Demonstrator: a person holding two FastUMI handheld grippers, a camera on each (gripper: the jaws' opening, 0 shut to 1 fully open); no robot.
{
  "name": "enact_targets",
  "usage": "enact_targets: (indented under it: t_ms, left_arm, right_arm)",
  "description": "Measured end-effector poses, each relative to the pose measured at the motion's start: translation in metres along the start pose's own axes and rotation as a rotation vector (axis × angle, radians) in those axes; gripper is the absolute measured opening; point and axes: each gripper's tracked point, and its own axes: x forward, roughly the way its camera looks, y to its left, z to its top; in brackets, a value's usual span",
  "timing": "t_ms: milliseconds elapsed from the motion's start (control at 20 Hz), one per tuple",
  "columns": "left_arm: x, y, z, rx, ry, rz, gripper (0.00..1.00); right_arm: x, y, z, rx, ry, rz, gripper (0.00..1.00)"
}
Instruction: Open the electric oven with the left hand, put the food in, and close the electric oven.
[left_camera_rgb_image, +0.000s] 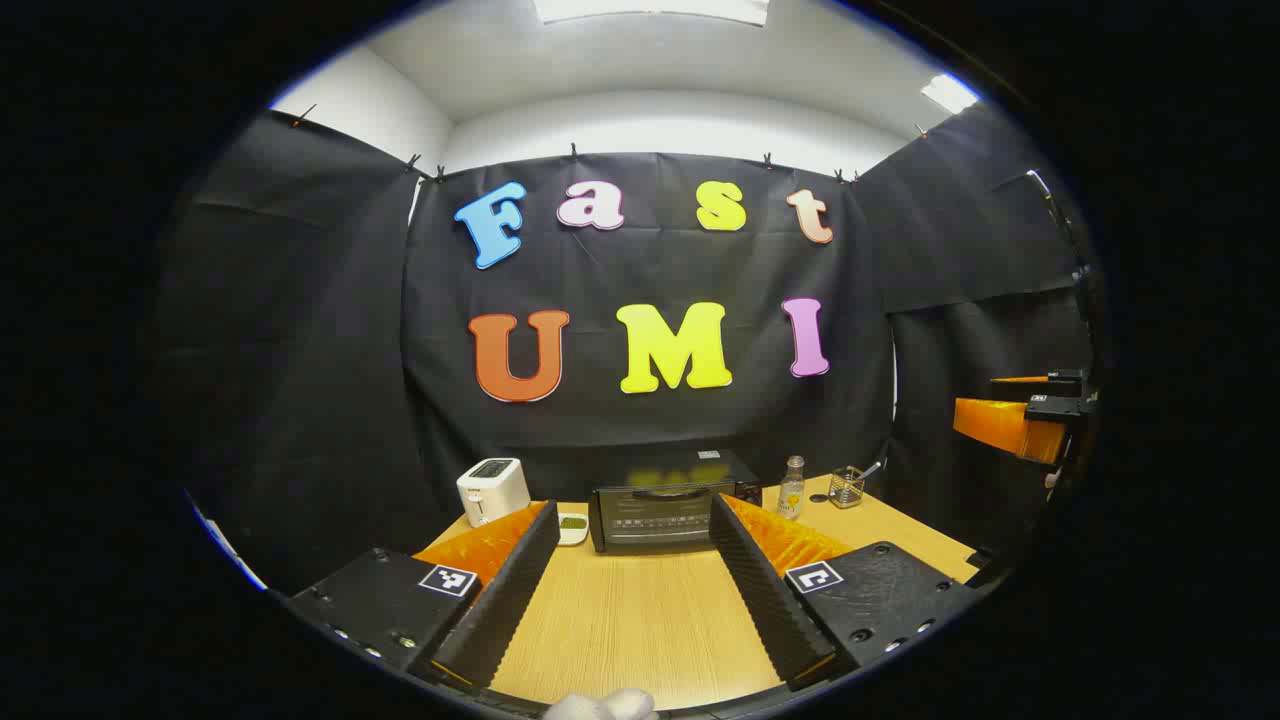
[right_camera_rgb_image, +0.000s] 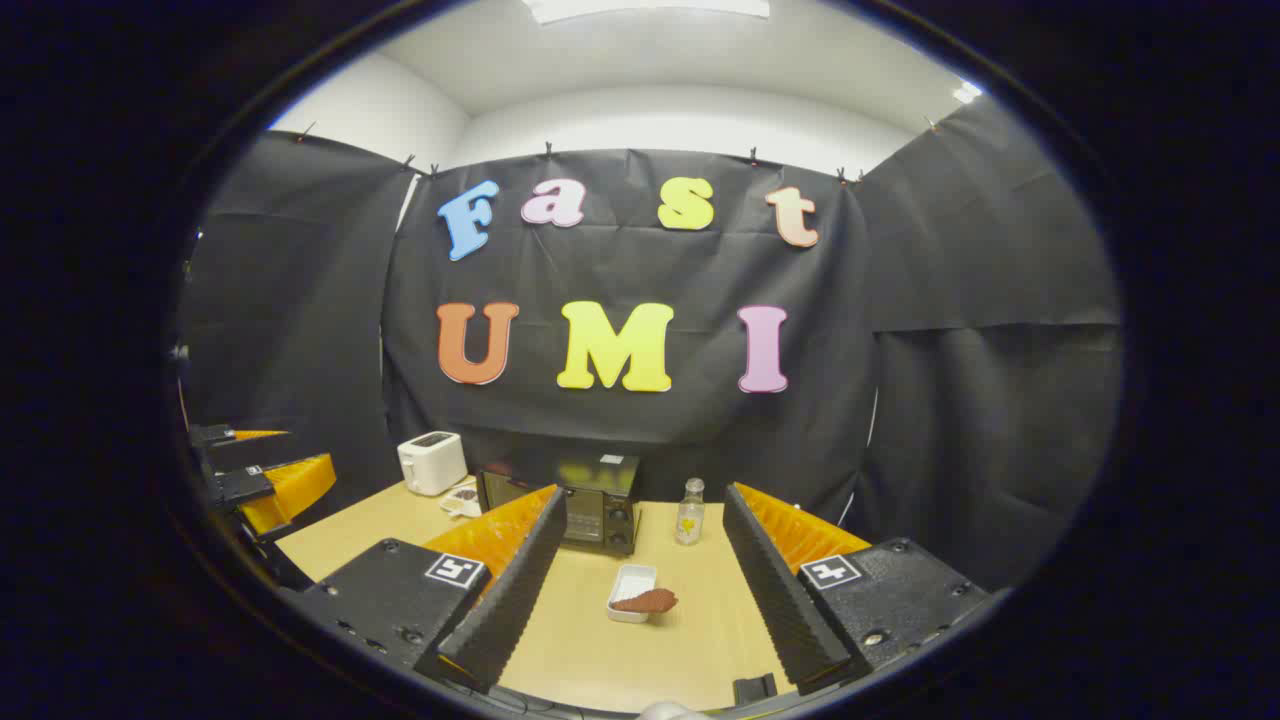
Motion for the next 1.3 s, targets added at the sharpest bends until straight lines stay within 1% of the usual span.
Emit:
enact_targets:
  t_ms: [250, 550, 750, 850, 1100, 1300]
  left_arm:
    - [-0.008, 0.01, 0.003, -0.01, -0.003, 0.007, 0.96]
    - [-0.021, 0.027, 0.007, -0.013, -0.009, 0.01, 0.96]
    - [-0.024, 0.033, 0.005, -0.012, -0.013, 0.003, 0.96]
    - [-0.022, 0.034, 0.003, -0.012, -0.013, 0.006, 0.96]
    - [0.001, 0.02, -0.001, -0.017, -0.003, -0.009, 0.96]
    - [0.038, -0.004, -0.002, -0.01, -0.003, -0.027, 0.96]
  right_arm:
    - [-0.004, 0.003, -0.004, -0.016, 0.007, -0.012, 0.99]
    - [-0.016, 0.017, -0.008, -0.032, 0.009, -0.025, 1.0]
    - [-0.022, 0.025, -0.005, -0.016, -0.001, -0.025, 0.99]
    - [-0.02, 0.025, -0.009, -0.019, 0.007, -0.027, 1.0]
    - [-0.012, 0.016, -0.013, -0.01, 0.018, -0.025, 1.0]
    - [0.002, -0.002, -0.021, 0.004, 0.037, -0.028, 1.0]
